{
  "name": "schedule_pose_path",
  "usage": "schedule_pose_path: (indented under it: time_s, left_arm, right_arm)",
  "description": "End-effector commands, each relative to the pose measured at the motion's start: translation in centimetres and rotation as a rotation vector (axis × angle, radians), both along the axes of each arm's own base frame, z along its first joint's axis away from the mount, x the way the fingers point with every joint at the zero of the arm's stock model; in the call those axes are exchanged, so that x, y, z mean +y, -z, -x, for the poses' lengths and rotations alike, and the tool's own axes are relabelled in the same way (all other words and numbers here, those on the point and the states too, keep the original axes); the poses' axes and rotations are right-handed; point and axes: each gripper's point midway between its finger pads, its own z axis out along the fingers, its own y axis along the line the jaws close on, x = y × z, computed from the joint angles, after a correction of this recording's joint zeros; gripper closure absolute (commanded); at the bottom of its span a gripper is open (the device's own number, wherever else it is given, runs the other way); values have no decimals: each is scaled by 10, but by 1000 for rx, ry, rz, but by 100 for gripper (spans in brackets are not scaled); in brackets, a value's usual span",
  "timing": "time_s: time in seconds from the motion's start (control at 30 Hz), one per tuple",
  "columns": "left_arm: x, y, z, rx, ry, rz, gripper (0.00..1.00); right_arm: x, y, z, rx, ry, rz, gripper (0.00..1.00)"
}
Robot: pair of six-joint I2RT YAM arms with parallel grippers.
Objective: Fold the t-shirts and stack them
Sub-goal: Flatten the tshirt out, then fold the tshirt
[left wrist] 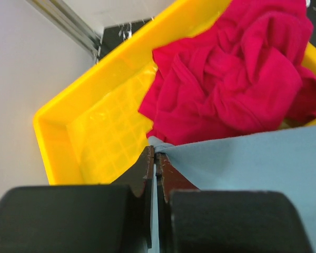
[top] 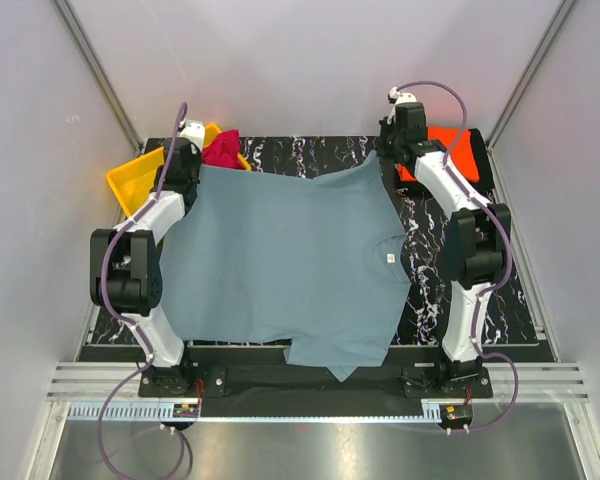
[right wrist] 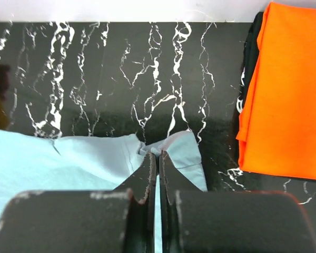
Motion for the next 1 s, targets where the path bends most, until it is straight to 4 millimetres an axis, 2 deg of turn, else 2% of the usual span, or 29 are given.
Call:
schedule_pose_path:
  time_s: [0.0,0.03,0.1,0.13,0.17,0.2,0.23,0.27,0.3,0.33,0.37,0.4,0.43,0.47,0.5,0.57,0.67,0.7,0.73,0.8,0.87,0.97]
  left_arm:
    - [4,-40,-28,-186,26,-23,100]
    - [5,-37,-28,-185,30,-29,100]
    - [11,-35,-30,-198,28,-45,100]
    - [12,-34,-31,-199,30,-50,100]
    - [13,-34,-32,-209,34,-59,100]
    - [11,-31,-29,-234,48,-55,100]
    - [10,-21,-25,-224,49,-51,100]
    - [13,-23,-22,-243,32,-50,100]
    - [14,-29,-20,-282,24,-47,100]
    - [15,-19,-14,-263,20,-53,100]
    - [16,-15,-12,-254,15,-59,100]
    - [18,-12,-9,-244,7,-64,100]
    - [19,-5,-5,-229,3,-63,100]
    - [19,-3,-2,-227,-4,-61,100]
    - [22,-3,0,-234,-21,-59,100]
    - [21,0,4,-228,-28,-51,100]
    - [23,4,6,-204,-40,-47,100]
    - [23,5,7,-194,-44,-44,100]
    - [24,4,9,-192,-51,-41,100]
    - [26,0,13,-196,-68,-42,100]
    - [27,0,17,-194,-76,-46,100]
    - [31,5,21,-161,-94,-69,100]
  right_arm:
    - [6,-49,5,-104,25,-92,100]
    - [6,-36,13,-73,32,-93,100]
    - [1,-42,27,-70,72,-113,100]
    - [0,-22,38,-25,85,-116,100]
    - [0,-29,47,-28,97,-147,100]
    - [8,-2,80,34,106,-162,100]
    - [11,-8,89,27,100,-185,100]
    - [13,-5,96,35,95,-190,100]
    - [15,10,108,73,90,-187,100]
    - [15,4,116,66,92,-200,100]
    - [16,7,123,75,94,-206,100]
    - [15,20,134,102,101,-203,100]
    - [16,14,141,90,107,-217,100]
    - [15,17,147,95,113,-218,100]
    - [13,28,157,112,122,-207,100]
    - [19,24,168,99,112,-223,100]
    - [21,32,187,107,117,-210,100]
    - [19,42,196,126,123,-203,100]
    - [19,40,200,122,131,-221,100]
    - [20,48,210,148,130,-235,100]
    - [22,45,216,142,127,-251,100]
    - [26,48,226,163,112,-263,100]
